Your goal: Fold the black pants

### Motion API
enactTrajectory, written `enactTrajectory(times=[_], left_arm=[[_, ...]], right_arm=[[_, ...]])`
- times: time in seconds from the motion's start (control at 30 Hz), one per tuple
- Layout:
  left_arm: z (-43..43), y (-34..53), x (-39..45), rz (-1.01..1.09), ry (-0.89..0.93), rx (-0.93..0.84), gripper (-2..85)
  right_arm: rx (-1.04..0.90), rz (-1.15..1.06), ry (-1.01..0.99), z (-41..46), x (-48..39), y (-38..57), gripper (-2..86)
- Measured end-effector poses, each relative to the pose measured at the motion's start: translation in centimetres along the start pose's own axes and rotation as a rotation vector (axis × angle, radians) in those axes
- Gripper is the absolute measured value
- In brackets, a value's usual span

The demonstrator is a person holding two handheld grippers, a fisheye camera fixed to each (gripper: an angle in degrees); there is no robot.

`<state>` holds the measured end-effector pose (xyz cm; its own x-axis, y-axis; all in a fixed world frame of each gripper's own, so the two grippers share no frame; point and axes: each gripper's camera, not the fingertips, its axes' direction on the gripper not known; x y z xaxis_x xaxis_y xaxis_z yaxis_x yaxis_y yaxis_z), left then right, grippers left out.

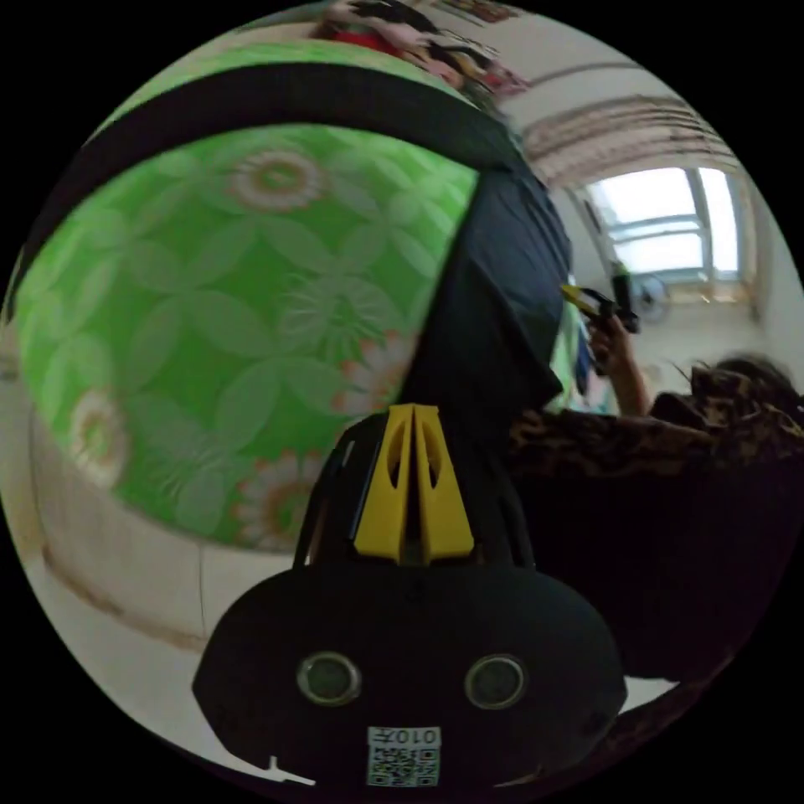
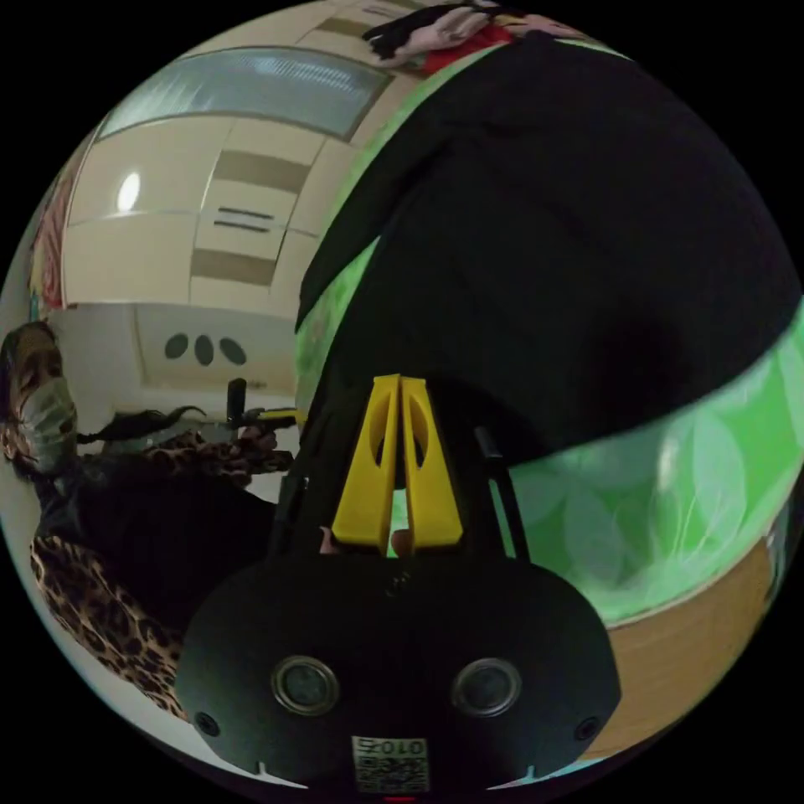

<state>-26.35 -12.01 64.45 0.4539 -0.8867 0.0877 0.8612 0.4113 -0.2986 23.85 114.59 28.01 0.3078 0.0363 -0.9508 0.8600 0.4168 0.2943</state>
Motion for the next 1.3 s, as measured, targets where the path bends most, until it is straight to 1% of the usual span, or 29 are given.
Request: enactTrajectory(times=[0.07,0.1,0.2,0.23,0.33,0.37,0.43,0.5,0.63,0.83,0.9,0.93,1.0,1.03,1.07,1.1,1.17,1.2,1.27,1.3], left_arm=[[-3.3,2.8,1.3,-0.189,-0.186,0.130,-0.2],[-3.8,3.6,1.9,-0.219,-0.212,0.153,-0.2],[-2.3,5.8,6.3,-0.240,-0.149,0.210,-0.2],[-0.3,6.2,8.1,-0.244,-0.113,0.208,-0.3],[4.8,7.9,11.0,-0.339,-0.138,0.207,-0.3],[5.5,9.0,11.4,-0.380,-0.103,0.282,-0.4],[5.9,10.2,11.0,-0.414,-0.054,0.338,-0.4],[5.7,11.0,10.4,-0.422,-0.036,0.377,-0.4],[3.3,12.0,10.2,-0.425,-0.236,0.387,-0.4],[1.5,10.4,9.6,-0.413,-0.366,0.407,-0.4],[1.2,10.6,10.2,-0.408,-0.339,0.438,-0.4],[1.2,11.3,10.8,-0.406,-0.337,0.483,-0.4],[2.5,11.5,10.7,-0.424,-0.365,0.421,-0.4],[2.4,12.3,10.2,-0.442,-0.332,0.460,-0.4],[1.6,12.6,9.6,-0.455,-0.258,0.456,-0.3],[0.9,12.6,9.6,-0.431,-0.237,0.475,-0.3],[-2.7,11.1,10.9,-0.290,-0.277,0.565,-0.2],[-3.5,10.3,11.3,-0.236,-0.285,0.573,-0.2],[-5.5,6.1,11.9,-0.018,-0.259,0.554,0.0],[-5.9,4.8,12.0,0.021,-0.253,0.543,0.0]], right_arm=[[-0.055,-0.069,-0.003,0.2,-0.1,-2.6,2.3],[-0.108,-0.092,-0.007,0.8,0.1,-4.1,2.2],[-0.251,-0.126,-0.032,2.6,1.0,-6.6,2.2],[-0.303,-0.135,-0.037,3.2,1.3,-7.4,2.1],[-0.382,-0.152,0.001,4.0,1.5,-9.1,2.0],[-0.394,-0.153,-0.001,4.1,1.6,-9.4,2.0],[-0.430,-0.148,-0.015,4.7,1.8,-11.0,1.9],[-0.454,-0.158,-0.016,5.2,1.8,-12.0,1.8],[-0.503,-0.189,0.042,6.6,0.9,-14.1,1.8],[-0.491,-0.187,0.063,8.6,0.5,-16.6,1.9],[-0.494,-0.188,0.077,8.9,0.6,-16.9,2.0],[-0.498,-0.178,0.075,9.1,0.8,-17.1,2.1],[-0.497,-0.173,0.034,9.3,0.8,-17.7,2.3],[-0.489,-0.188,-0.004,9.0,0.4,-18.5,2.4],[-0.485,-0.202,-0.016,8.7,0.0,-19.0,2.5],[-0.474,-0.245,-0.014,7.8,-1.0,-20.1,2.7],[-0.454,-0.307,0.040,5.9,-2.9,-21.9,3.2],[-0.444,-0.345,0.072,4.5,-4.0,-23.0,3.8],[-0.431,-0.393,0.099,2.4,-5.0,-24.8,5.2],[-0.422,-0.419,0.128,1.1,-5.3,-26.0,6.1]])
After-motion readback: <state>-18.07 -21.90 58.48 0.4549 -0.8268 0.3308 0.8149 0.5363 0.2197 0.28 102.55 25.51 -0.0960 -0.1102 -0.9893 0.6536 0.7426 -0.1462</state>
